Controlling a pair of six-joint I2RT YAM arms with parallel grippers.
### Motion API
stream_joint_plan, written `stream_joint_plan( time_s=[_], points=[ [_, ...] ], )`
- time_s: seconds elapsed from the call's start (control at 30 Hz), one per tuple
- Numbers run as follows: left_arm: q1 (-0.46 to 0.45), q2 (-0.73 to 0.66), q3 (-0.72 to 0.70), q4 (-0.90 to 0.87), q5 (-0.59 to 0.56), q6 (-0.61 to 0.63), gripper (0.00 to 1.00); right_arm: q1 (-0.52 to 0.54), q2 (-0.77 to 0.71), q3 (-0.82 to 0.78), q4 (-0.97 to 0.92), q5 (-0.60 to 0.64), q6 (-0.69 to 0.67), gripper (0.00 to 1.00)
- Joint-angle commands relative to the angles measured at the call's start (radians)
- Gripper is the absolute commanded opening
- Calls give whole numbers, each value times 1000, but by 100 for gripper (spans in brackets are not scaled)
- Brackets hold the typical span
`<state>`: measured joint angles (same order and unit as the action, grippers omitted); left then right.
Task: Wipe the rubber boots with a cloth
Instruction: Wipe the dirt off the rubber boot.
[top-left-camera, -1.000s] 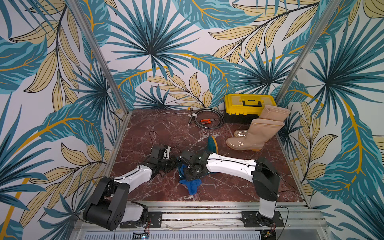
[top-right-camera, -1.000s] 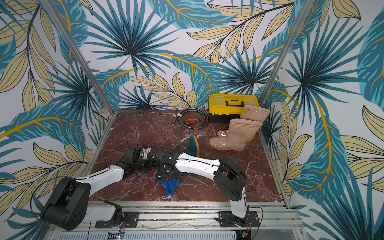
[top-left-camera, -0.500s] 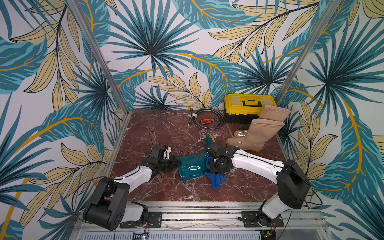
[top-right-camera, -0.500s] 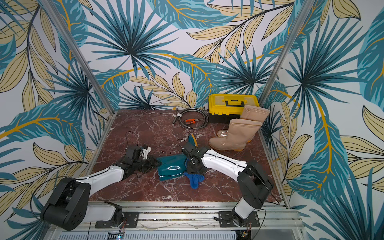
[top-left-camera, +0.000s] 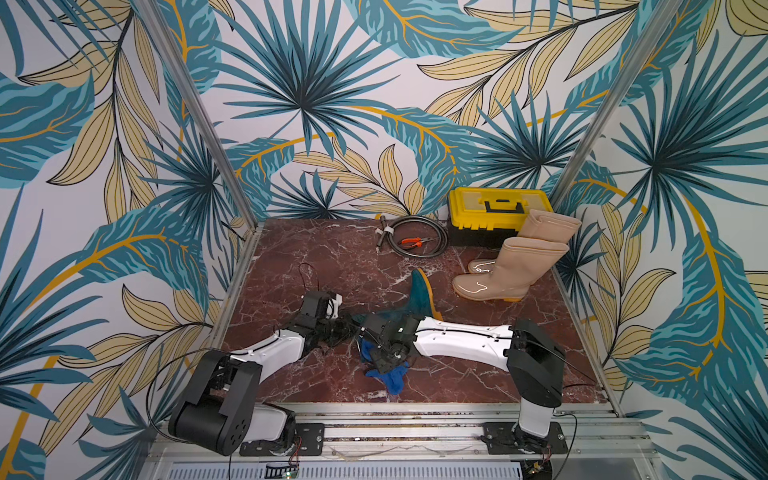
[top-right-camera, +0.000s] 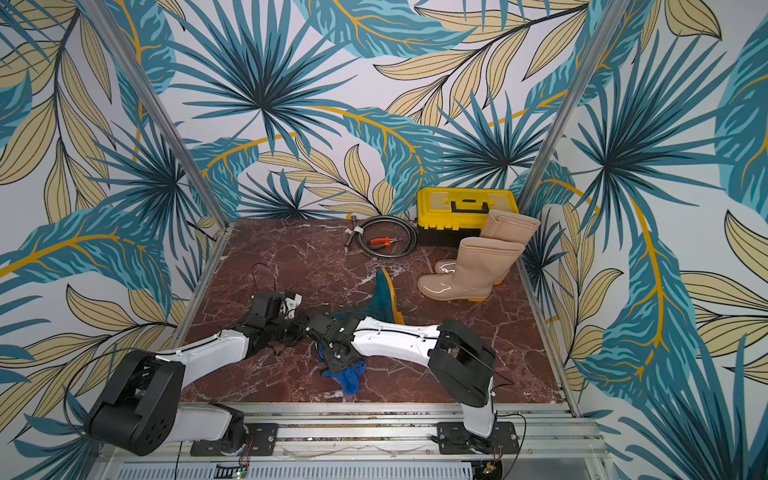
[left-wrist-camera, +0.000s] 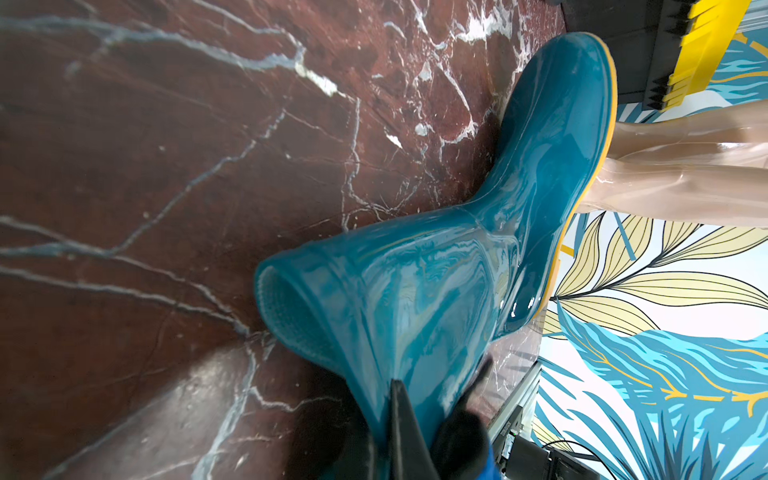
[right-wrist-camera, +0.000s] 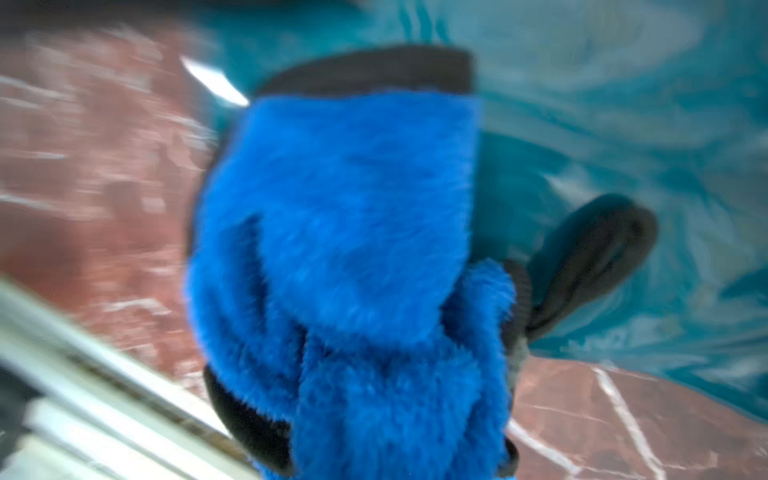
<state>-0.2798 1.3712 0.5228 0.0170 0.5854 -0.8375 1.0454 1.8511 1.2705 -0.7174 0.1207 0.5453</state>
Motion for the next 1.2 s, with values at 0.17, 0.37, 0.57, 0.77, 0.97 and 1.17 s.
stream_joint_plan(
  time_s=[0.17,0.37,0.57,0.77,0.97,1.17],
  points=[
    [43,35,60,-7,164,70,0,-315,-261,-307,-74,122,37,0],
    [73,35,85,-58,122,105,0,-234,-252,-151,-8,-24,-33,0],
    [83,49,100,-58,120,112,0,-143,-24,53,23,-129,-94,0],
    [89,26,139,-135,53,137,0,-357,-6,120,-130,-208,-80,0],
    [87,-25,196,-279,-31,213,0,-439,-57,135,-188,-115,-85,0],
    [87,-96,231,-458,-164,329,0,-411,-150,105,-79,-131,-19,0]
  ],
)
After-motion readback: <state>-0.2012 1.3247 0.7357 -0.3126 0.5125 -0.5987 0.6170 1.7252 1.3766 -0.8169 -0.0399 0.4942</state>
